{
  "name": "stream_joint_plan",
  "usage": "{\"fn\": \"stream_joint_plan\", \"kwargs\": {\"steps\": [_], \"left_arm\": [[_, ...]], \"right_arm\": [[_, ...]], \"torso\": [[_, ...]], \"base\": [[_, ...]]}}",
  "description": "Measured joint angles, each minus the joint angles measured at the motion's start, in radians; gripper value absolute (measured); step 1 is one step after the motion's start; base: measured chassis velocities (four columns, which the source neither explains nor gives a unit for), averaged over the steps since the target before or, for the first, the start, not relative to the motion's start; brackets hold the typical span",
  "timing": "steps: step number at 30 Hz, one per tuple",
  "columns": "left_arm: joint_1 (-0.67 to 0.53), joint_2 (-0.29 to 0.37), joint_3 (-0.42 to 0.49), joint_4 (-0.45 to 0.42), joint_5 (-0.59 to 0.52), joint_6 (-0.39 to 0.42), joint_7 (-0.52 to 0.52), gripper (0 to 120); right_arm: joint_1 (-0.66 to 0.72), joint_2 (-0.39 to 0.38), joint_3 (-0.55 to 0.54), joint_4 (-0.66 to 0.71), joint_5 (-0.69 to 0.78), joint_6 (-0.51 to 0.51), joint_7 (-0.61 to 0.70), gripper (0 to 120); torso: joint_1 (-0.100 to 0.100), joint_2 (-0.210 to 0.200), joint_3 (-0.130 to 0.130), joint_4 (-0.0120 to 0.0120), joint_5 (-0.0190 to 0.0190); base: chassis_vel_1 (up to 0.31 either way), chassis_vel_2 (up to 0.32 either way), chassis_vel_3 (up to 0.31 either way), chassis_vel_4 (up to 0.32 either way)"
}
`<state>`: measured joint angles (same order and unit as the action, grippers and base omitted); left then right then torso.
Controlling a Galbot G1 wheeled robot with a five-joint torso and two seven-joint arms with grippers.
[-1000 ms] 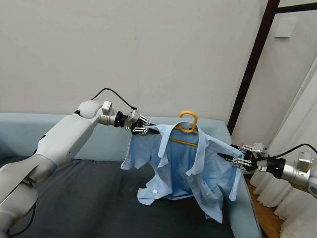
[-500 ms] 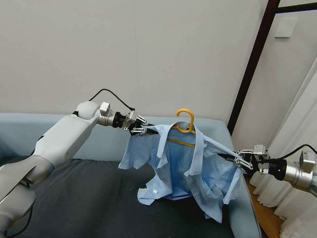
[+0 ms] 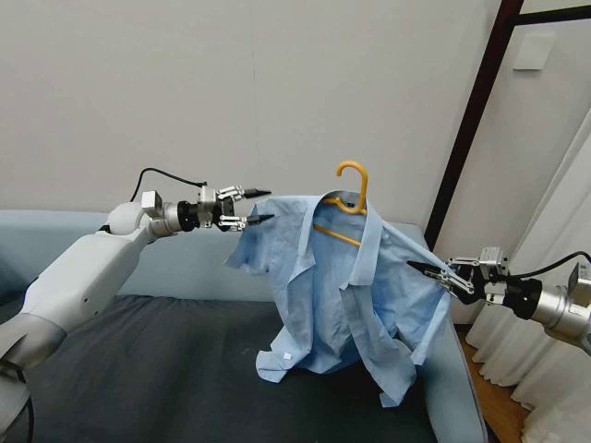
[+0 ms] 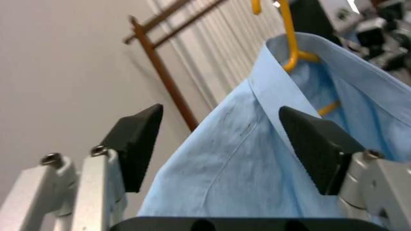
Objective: Pick up the clothes from the sofa and hang them on the clothes hanger.
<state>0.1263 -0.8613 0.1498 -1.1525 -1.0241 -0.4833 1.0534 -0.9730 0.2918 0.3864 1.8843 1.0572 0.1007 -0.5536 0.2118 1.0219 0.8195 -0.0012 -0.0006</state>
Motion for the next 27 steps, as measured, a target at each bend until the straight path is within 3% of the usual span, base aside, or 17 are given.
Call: {"fn": "stream_joint_plan", "kwargs": {"steps": [3,4,8,12,14,18,22,27], "left_arm": [[0.171,0.005,-0.062,-0.174,0.024,0.013,-0.198,94],[0.171,0.005,-0.062,-0.174,0.024,0.013,-0.198,94],[0.327,-0.026,-0.072,-0.354,0.099,0.046,-0.453,100],[0.389,-0.069,-0.065,-0.408,0.108,0.071,-0.526,100],[0.399,-0.084,-0.060,-0.408,0.108,0.074,-0.526,100],[0.398,-0.150,-0.039,-0.346,0.095,0.069,-0.430,100],[0.359,-0.232,-0.017,-0.224,0.054,0.066,-0.259,100],[0.322,-0.304,-0.005,-0.120,0.054,0.070,-0.185,100]], "right_arm": [[0.004,-0.010,0.001,0.049,0.017,0.002,0.117,2],[0.004,-0.010,0.001,0.049,0.017,0.002,0.117,2],[0.016,-0.051,-0.013,0.105,0.021,-0.007,0.276,2],[0.033,-0.103,-0.009,0.132,0.033,-0.043,0.332,2],[0.038,-0.122,-0.002,0.140,0.042,-0.056,0.337,2],[0.051,-0.192,0.022,0.161,0.081,-0.089,0.323,2],[0.063,-0.241,0.045,0.180,0.131,-0.108,0.311,2],[0.063,-0.248,0.055,0.188,0.151,-0.114,0.303,2]], "torso": [[0.000,0.000,0.000,0.0002,-0.0003],[0.000,0.000,0.000,0.0002,-0.0003],[0.000,0.000,0.000,-0.0002,0.0002],[0.000,0.000,0.000,-0.0001,0.0002],[0.000,0.000,0.000,-0.0001,0.0002],[0.000,0.000,0.000,0.0000,0.0001],[0.000,0.000,0.000,-0.0002,0.0001],[0.000,0.000,0.000,0.0000,0.0003]], "base": [[0.000,0.000,0.000,0.000],[0.000,0.000,0.000,0.000],[0.000,0.000,0.000,0.000],[0.000,0.000,0.000,0.000],[0.000,0.000,0.000,0.000],[0.000,0.000,0.000,0.000],[0.000,0.000,0.000,0.000],[0.000,0.000,0.000,0.000]]}}
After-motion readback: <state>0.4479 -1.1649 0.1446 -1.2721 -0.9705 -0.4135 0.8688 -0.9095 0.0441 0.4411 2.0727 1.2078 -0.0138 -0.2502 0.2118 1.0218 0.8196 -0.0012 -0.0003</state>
